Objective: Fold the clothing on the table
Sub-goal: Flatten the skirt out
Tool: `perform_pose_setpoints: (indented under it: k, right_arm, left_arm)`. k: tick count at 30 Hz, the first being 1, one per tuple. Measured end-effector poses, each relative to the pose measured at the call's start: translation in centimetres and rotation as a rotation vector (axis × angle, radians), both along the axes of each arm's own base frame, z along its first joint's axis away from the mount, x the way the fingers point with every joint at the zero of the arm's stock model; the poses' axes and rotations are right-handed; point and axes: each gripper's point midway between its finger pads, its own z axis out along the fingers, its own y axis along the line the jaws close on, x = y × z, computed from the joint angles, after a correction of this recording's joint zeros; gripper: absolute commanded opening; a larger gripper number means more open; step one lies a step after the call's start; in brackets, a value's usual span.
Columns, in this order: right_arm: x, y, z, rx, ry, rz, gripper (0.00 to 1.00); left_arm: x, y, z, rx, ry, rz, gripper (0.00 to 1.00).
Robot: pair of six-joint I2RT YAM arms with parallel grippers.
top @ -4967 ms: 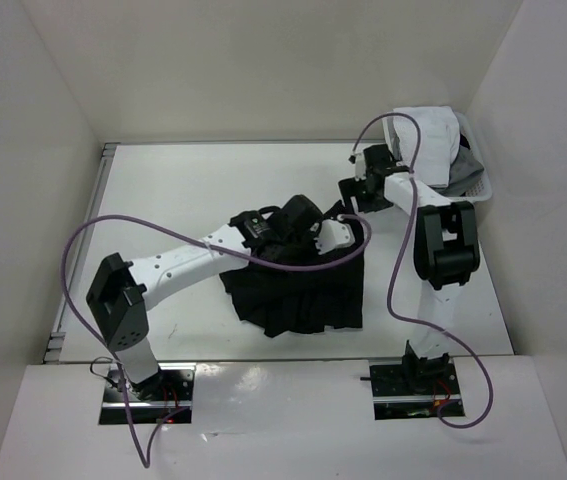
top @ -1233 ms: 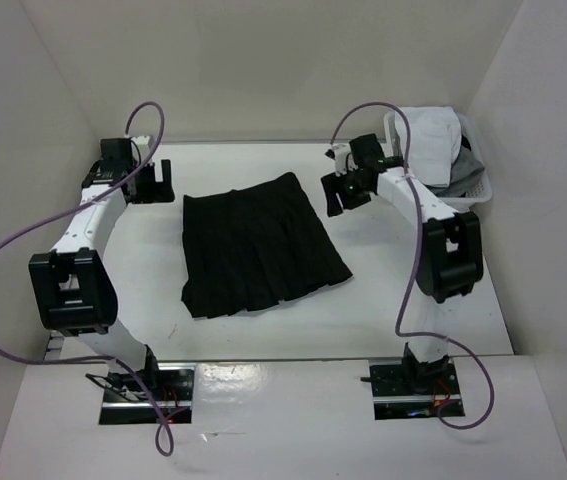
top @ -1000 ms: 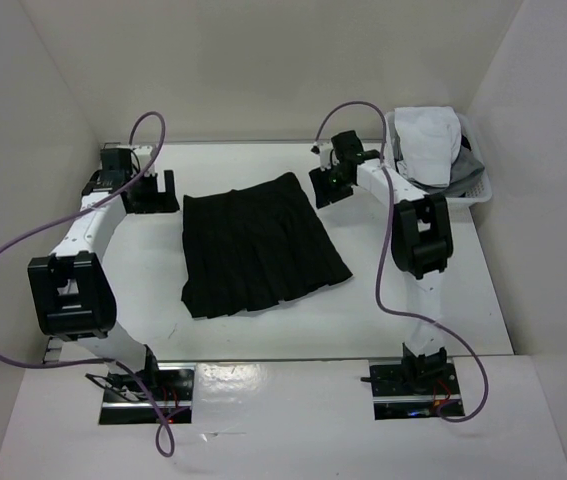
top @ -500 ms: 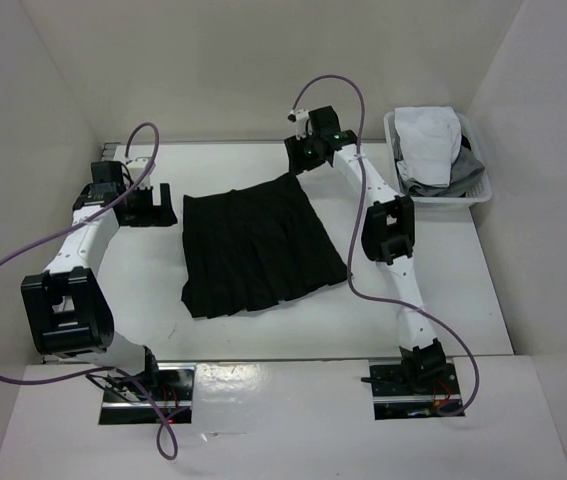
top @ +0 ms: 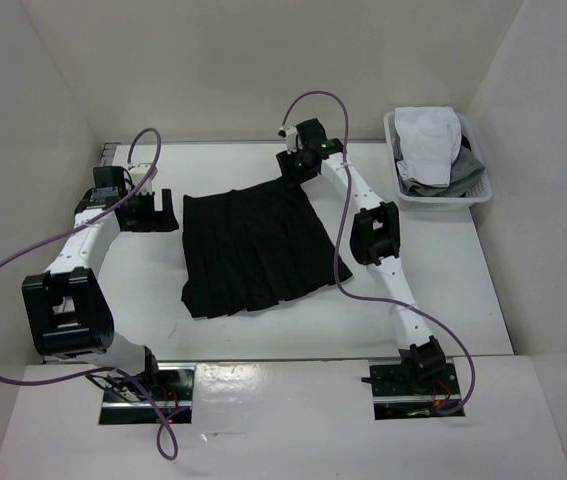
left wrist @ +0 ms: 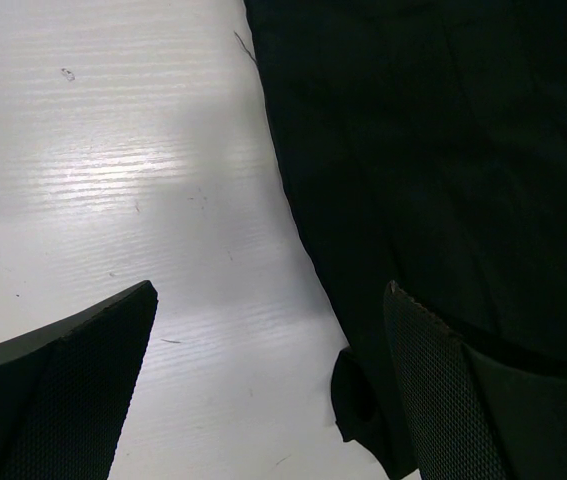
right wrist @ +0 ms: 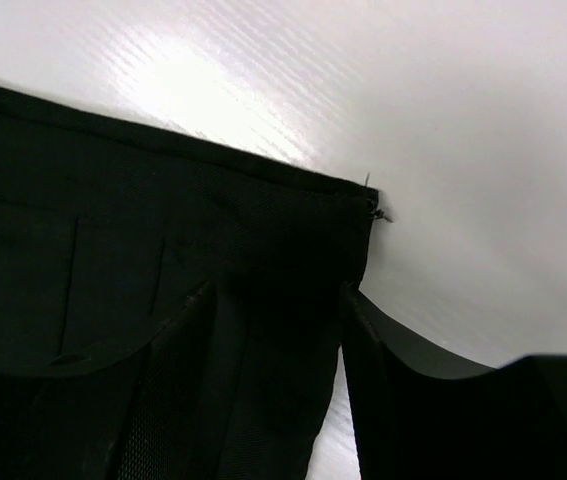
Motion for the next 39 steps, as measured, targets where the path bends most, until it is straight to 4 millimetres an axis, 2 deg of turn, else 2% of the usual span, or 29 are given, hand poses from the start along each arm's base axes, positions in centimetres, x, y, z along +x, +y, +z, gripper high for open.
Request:
perform_pose_setpoints:
  k: [13, 17, 21, 23, 26, 31, 33, 39]
  right_arm:
    - [1.4, -0.6, 2.2, -0.027, -0.071, -0.042, 0.57]
    - [1.6, -0.6, 1.2, -0.034, -0.066, -0.046, 0.57]
    - [1.3, -0.8, -1.2, -0.052, -0.026, -0.046, 0.54]
    - [1.4, -0.7, -1.1, -0.05, -0.032, -0.046, 0.53]
    - [1.5, -0.7, -0.8, -0.048, -0.037, -0.046, 0.47]
    - [1.3, -0.8, -1.5, -0.056, -0.026, -0.048, 0.23]
    - [1.3, -0.8, -1.4, -0.056, -0.024, -0.047, 0.2]
    - [1.2, -0.9, -1.2, -0.057, -0.021, -0.047, 0.0]
  left_arm:
    - [-0.2, 0.0, -0.4, 0.0, 0.008, -0.003, 1.0]
    - [-0.3, -0.1, -0.5, 0.0, 0.01, -0.003, 1.0]
    - [-0.3, -0.1, -0.5, -0.004, 0.008, -0.007, 1.0]
    - [-0.3, -0.2, -0.5, -0.007, 0.008, -0.009, 1.0]
    - [-0.2, -0.2, -0.4, -0.008, 0.003, -0.01, 1.0]
    - [0.1, -0.5, -0.9, -0.014, 0.007, -0.02, 1.0]
    - [0.4, -0.7, -1.6, -0.018, 0.023, -0.024, 1.0]
    - [2.9, -3.0, -5.1, -0.034, 0.082, -0.077, 0.98]
